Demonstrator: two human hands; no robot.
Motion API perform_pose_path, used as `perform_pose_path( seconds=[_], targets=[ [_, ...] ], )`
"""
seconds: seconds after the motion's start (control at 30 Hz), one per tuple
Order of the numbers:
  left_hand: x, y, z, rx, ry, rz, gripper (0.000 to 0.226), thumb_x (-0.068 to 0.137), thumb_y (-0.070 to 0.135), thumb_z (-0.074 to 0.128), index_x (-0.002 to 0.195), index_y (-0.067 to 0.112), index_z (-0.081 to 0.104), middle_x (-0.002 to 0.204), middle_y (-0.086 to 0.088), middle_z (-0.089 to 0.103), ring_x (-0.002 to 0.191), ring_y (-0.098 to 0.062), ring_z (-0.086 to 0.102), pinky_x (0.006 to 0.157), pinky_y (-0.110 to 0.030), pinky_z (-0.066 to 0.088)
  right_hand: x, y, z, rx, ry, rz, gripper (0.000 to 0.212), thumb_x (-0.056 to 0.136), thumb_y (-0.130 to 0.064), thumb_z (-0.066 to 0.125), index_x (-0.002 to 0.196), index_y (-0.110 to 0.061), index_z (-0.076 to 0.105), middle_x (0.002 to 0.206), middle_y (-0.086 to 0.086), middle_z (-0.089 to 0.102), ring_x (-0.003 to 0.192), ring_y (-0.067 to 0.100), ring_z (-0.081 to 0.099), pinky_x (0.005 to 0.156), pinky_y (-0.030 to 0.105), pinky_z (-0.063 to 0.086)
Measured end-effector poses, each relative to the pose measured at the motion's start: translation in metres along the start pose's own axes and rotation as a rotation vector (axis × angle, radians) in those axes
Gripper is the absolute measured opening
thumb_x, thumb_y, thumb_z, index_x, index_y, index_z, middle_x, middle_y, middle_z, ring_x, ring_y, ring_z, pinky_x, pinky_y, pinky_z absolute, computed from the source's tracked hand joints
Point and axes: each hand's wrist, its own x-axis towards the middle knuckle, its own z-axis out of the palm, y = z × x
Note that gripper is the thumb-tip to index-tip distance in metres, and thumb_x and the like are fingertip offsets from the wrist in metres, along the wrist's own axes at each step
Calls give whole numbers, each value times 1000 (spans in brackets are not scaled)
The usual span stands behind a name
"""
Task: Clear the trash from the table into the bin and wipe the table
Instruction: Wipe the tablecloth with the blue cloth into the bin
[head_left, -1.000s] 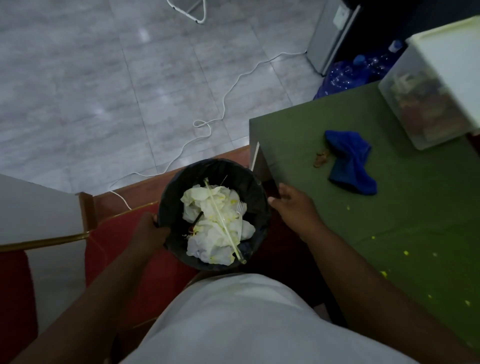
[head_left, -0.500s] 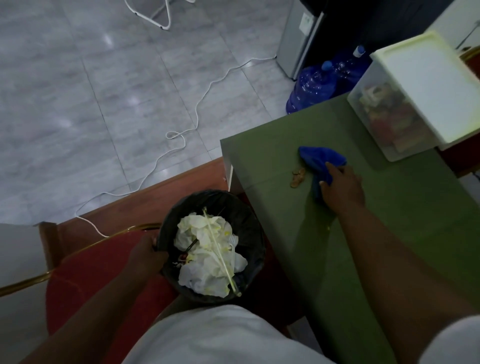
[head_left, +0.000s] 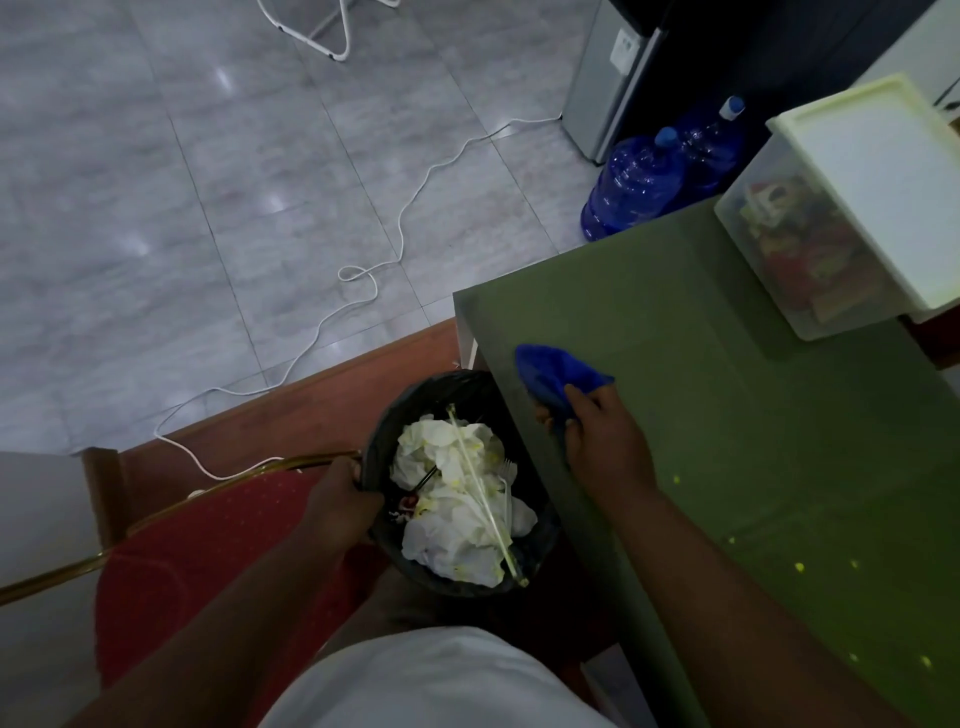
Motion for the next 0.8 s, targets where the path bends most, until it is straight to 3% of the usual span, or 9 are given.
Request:
perform_pose_path(
  seconds=[0.1, 0.23, 0.33, 0.4, 0.63, 0.73, 0.8],
  targets=[
    [-1, 0, -1, -21, 7, -9, 23, 76, 0, 62, 89, 13, 49, 90, -12, 59, 80, -31, 62, 61, -43, 57, -15, -22, 10, 69, 9, -23, 45, 90, -10, 57, 135, -8, 54, 119, 14, 56, 97, 31, 60, 79, 38, 51],
    [-6, -7, -5, -52, 3, -27, 23, 76, 0, 62, 93, 8, 49, 90, -14, 59, 77, -29, 63, 49, -35, 54, -21, -31, 6, 229, 69, 14, 45, 90, -8, 59, 135, -9, 54, 120, 11, 56, 103, 24, 58, 86, 29, 47],
    [-7, -11, -7, -86, -2, -37, 23, 77, -1, 62, 93, 9, 49, 91, -14, 58, 73, -29, 63, 41, -29, 49, -17, -29, -9, 333, 148, -6, 44, 87, -3, 63, 131, -8, 59, 107, 11, 59, 92, 18, 56, 80, 11, 34],
    [-7, -15, -8, -101, -1, -42, 23, 77, -3, 60, 96, 7, 50, 91, -15, 59, 71, -27, 63, 38, -26, 47, -9, -22, -22, 340, 221, 8, 42, 84, -1, 65, 126, -6, 62, 104, 14, 62, 90, 17, 56, 79, 9, 32],
    [2, -24, -14, -100, 2, -30, 23, 75, -5, 60, 96, 0, 52, 88, -21, 61, 69, -31, 65, 39, -26, 47, 47, 55, -61, 160, 320, 272, 40, 90, -12, 58, 130, -11, 57, 123, 19, 59, 110, 35, 56, 91, 34, 42],
    [5, -24, -16, -130, 27, -53, 23, 75, -6, 61, 92, 4, 50, 86, -18, 60, 66, -27, 63, 36, -23, 45, 61, 71, -54, 31, 215, 374, 46, 90, -12, 57, 136, -12, 52, 132, 21, 53, 119, 39, 50, 101, 41, 40],
    [9, -24, -17, -135, 27, -52, 22, 75, -8, 60, 91, 4, 50, 85, -20, 60, 64, -27, 62, 36, -22, 44, 58, 61, -38, -26, 117, 348, 47, 90, -12, 56, 137, -13, 51, 136, 21, 50, 121, 41, 47, 102, 43, 40]
  ],
)
